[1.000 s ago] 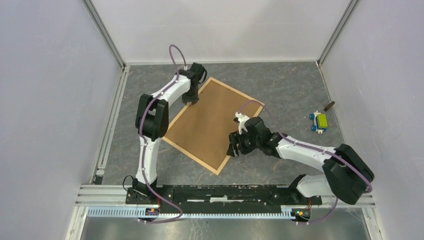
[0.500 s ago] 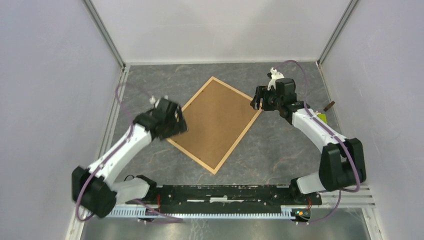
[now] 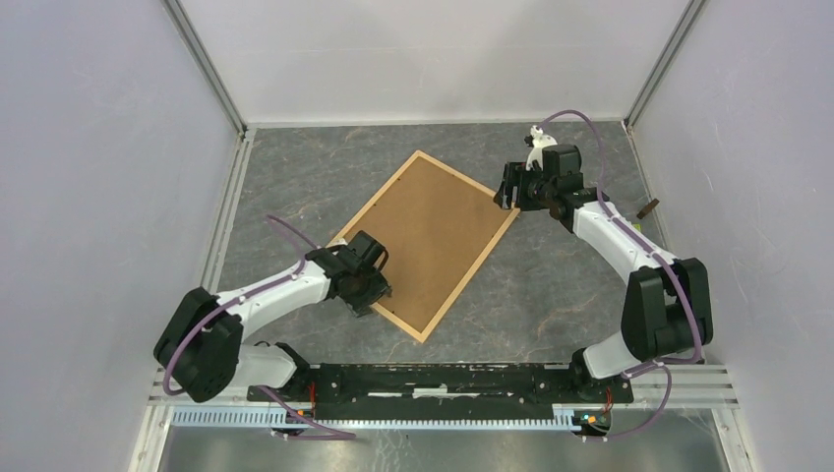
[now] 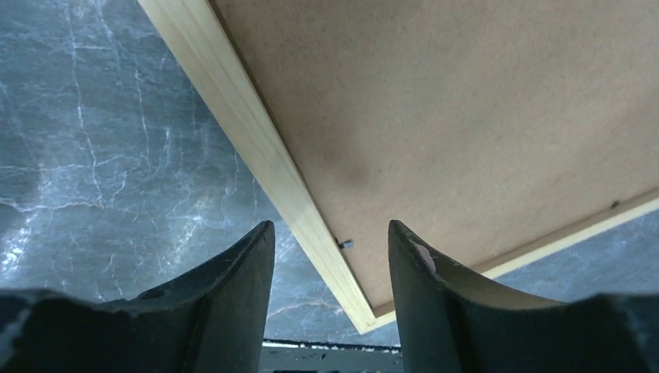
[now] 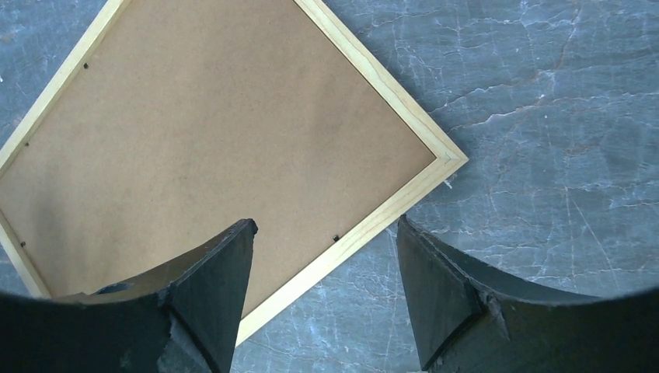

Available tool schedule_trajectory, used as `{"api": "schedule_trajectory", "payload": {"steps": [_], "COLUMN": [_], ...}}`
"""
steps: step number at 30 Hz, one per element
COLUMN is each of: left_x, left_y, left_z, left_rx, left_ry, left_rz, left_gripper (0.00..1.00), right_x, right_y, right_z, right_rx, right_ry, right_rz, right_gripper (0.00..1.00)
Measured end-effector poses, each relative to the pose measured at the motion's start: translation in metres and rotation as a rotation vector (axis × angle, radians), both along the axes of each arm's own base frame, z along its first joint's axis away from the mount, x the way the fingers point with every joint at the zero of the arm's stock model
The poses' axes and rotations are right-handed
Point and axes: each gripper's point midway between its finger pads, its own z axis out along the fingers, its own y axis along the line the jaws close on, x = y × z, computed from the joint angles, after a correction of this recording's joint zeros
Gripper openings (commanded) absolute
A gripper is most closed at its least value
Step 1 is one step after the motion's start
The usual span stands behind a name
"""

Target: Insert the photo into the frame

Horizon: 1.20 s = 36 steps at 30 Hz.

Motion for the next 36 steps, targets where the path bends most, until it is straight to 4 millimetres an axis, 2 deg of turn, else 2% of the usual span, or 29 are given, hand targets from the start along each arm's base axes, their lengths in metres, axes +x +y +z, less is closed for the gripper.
{"api": "schedule_trajectory", "payload": {"steps": [2, 6, 9, 11, 13, 14, 17, 20, 21, 27, 31, 34, 36], "left_x": [0.002, 0.000, 0.001, 0.001, 0.004, 0.008, 0.027, 0.047, 0.052, 0.055, 0.058, 0.063, 0.066], "left_y": [0.000, 0.004, 0.006, 0.008, 0.011, 0.011, 0.015, 0.030, 0.040, 0.088, 0.107, 0.116, 0.121], "left_z": [-0.006, -0.020, -0.022, -0.021, -0.021, -0.021, -0.019, -0.017, -0.017, -0.014, -0.013, -0.014, -0.013], "left_rx": [0.010, 0.048, 0.054, 0.072, 0.095, 0.105, 0.134, 0.180, 0.212, 0.367, 0.429, 0.459, 0.472], "left_ry": [0.011, 0.052, 0.057, 0.064, 0.080, 0.090, 0.093, 0.048, 0.037, 0.070, 0.096, 0.103, 0.103], "left_rz": [0.015, 0.029, 0.035, 0.008, -0.062, -0.096, -0.183, -0.267, -0.299, -0.414, -0.428, -0.424, -0.418], "left_gripper": [0.50, 0.45, 0.36, 0.27, 0.09, 0.03, 0.02, 0.02, 0.02, 0.02, 0.02, 0.02, 0.02], "right_x": [-0.001, -0.002, -0.003, -0.003, -0.003, -0.004, -0.007, -0.014, -0.016, -0.032, -0.063, -0.107, -0.131], "right_y": [-0.002, -0.004, -0.006, -0.006, -0.007, -0.008, -0.011, -0.014, -0.015, -0.030, -0.041, -0.044, -0.041], "right_z": [0.003, 0.004, 0.003, 0.002, -0.001, -0.004, -0.014, -0.028, -0.032, -0.053, -0.078, -0.098, -0.105], "right_rx": [-0.009, -0.026, -0.034, -0.040, -0.050, -0.057, -0.079, -0.102, -0.109, -0.134, -0.166, -0.201, -0.233], "right_ry": [-0.007, -0.015, -0.011, -0.011, -0.004, 0.004, 0.038, 0.095, 0.115, 0.205, 0.294, 0.388, 0.436], "right_rz": [0.002, 0.002, 0.003, 0.004, 0.006, 0.007, 0.008, 0.010, 0.010, -0.012, -0.003, 0.029, 0.068], "right_gripper": [0.73, 0.73, 0.73, 0.73, 0.73, 0.73, 0.73, 0.70, 0.68, 0.56, 0.51, 0.50, 0.44]}}
